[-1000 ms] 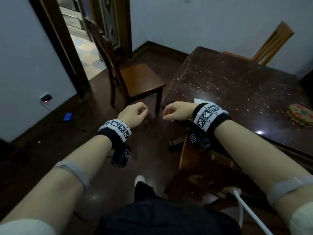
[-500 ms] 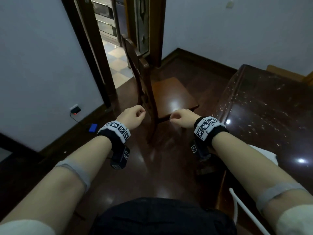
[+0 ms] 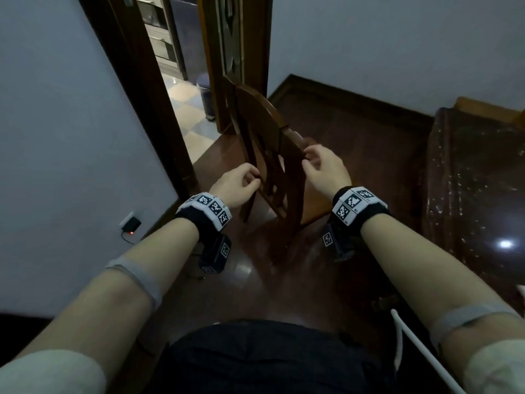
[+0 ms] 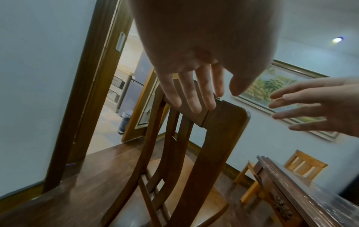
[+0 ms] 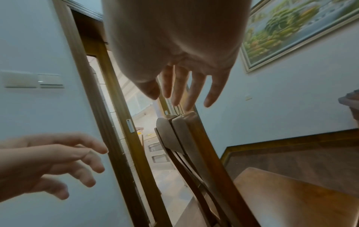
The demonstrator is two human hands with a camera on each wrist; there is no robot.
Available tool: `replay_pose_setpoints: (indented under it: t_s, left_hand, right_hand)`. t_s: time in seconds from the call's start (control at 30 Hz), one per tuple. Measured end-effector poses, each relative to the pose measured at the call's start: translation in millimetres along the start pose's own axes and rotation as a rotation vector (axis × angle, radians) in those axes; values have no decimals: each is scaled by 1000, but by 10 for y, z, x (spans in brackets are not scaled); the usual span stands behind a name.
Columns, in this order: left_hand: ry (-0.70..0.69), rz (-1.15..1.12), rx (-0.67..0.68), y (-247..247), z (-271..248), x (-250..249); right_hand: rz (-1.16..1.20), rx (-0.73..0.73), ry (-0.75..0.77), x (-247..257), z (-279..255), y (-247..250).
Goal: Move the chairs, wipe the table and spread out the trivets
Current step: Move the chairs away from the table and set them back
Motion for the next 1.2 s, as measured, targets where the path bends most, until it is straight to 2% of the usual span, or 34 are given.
replay_pose_setpoints:
  t_s: [0.13,0.23,0.43,0.5,0.6,0.7,0.8,0.9,1.07,1.2]
  left_hand:
    - [-94,11,37,360,509,218]
    - [-178,-10,23,526,882,264]
    - [-352,-74,-203,810,1681,133]
    - [-440,-29,-224,867,1935,13]
    - [-577,105,-123,842,2305,-201]
    - [-721,367,7,705,2591,-320]
    - [-826,531,78,577,2762,-311]
    - [-969,569,8,542,2841,-335]
    - [-1112,516,-64,535,2899,-316]
    - [-1158,427,-20,541,2906,-312]
  right_hand:
    - [-33,-131,-56,240,480,-175]
    - [-88,-160,-91,264,750,-288]
    - [-268,-72,-269,-19,1271,-385]
    - [-268,-6,-340,-133,1435,-424]
    - [-224,88,-411,-274,1605,-498]
    - [-222,203,-446,-315,1673,-638]
    - [-333,194,-479,-272,1664,-695]
    - [-462,177,-485,-206,1659,-692]
    - [-534,239,-563,-199,1649,-720]
    - [-568,193,-621,-186,1634,-720]
Point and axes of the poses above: each hand's wrist, its own z-axis towards the middle knuckle, its own y-axis out of the back of the hand, x = y × z, the point moved 7 cm from there along z, towards the middle knuckle, and after that the axes turned 8 degrees about y, right-handed, at the moved point
